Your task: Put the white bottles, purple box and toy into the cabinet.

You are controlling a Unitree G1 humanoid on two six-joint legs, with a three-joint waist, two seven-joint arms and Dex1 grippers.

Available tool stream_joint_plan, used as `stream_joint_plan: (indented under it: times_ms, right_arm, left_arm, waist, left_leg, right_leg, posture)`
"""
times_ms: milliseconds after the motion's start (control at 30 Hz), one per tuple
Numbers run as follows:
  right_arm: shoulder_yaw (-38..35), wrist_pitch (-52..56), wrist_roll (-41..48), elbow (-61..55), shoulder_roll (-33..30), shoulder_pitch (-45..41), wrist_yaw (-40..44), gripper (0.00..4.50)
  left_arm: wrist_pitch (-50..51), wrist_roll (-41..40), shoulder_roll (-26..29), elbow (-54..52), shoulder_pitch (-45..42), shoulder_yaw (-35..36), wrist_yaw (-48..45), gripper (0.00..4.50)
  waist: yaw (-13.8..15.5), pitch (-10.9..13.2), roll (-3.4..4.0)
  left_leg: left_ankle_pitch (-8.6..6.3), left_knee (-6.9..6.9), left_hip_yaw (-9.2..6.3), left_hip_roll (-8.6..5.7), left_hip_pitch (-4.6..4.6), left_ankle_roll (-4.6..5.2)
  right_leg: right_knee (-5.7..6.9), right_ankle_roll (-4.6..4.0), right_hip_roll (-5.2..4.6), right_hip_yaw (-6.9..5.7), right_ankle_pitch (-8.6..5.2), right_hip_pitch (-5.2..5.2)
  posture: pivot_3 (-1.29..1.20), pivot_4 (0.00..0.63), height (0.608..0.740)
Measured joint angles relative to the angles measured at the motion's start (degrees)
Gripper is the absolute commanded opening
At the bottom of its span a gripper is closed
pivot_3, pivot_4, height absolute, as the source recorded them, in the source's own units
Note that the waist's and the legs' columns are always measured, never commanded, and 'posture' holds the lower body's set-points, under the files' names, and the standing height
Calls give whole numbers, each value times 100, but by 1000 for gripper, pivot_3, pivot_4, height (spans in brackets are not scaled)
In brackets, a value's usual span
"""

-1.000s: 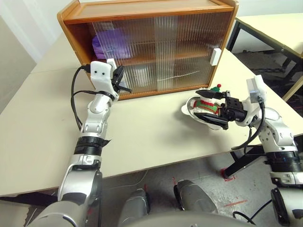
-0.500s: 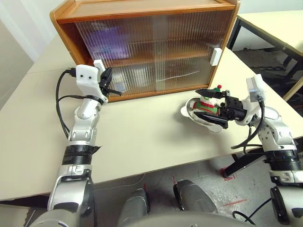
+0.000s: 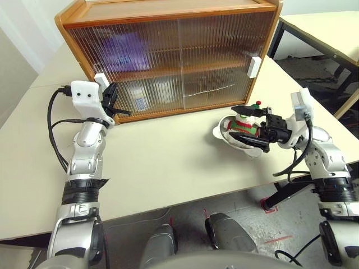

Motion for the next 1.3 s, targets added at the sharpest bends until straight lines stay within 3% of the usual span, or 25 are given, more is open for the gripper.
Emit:
stream_joint_plan:
  times_ms: [100, 233, 400, 467, 567, 833, 1300]
  right_arm:
    - [5, -6, -14, 79, 9, -29, 17, 4500]
    - [23, -13, -26, 158, 58, -136, 34, 4500]
    - [20, -39, -28, 234, 58, -201, 57, 4500]
    - [-20, -17, -21, 344, 27, -267, 57, 4111]
    - [-114, 19, -21, 702, -139, -488, 47, 3214]
    - [-647, -281, -210, 1915, -476, -1018, -394, 106]
    - [-784, -1325, -1392, 3168, -812, -1575, -1639, 48]
  left_arm:
    - [-157, -302, 66, -237, 92, -8, -605, 606]
    - [-164, -1012, 57, -658, 356, -70, -1661, 2003]
    - [344, -2086, 118, -1427, 984, -157, -2877, 3703]
    - [539, -2365, 287, -1618, 1251, -141, -3203, 4408]
    - [715, -2670, 468, -1907, 1623, 19, -3549, 4500]
    - [879, -3001, 787, -2280, 2271, 303, -4117, 4500]
    - [862, -2806, 888, -2294, 2758, 380, -4312, 4500]
  waist:
    - [80, 0, 0]
    - [195, -2, -1]
    - [282, -4, -4]
    - [305, -4, -4]
    - [325, -4, -4]
    - [388, -4, -2]
    - [397, -5, 4]
  left_leg:
    - [0, 0, -2, 34, -4, 0]
    - [-8, 0, -2, 34, -17, 10]
    - [-30, 0, -1, 44, -42, 17]
    - [-36, -1, -1, 52, -41, 16]
    - [-37, -1, -1, 56, -41, 17]
    - [-36, 0, -3, 73, -32, 15]
    - [-48, -16, 0, 113, -50, 4]
  right_leg:
    - [0, -15, 2, -1, -9, -1]
    - [1, -78, -4, -2, -5, -11]
    - [2, -94, -4, -13, -25, -38]
    - [2, -99, 1, -16, -29, -39]
    - [4, -99, 2, -15, -30, -40]
    - [10, -117, -1, -12, -18, -39]
    - [9, -125, 1, -7, -20, -71]
  posture:
    - [-161, 61, 740]
    - [-158, 61, 740]
    - [-158, 65, 740]
    - [-158, 66, 740]
    - [-157, 71, 740]
    - [-150, 77, 740]
    - [-163, 76, 740]
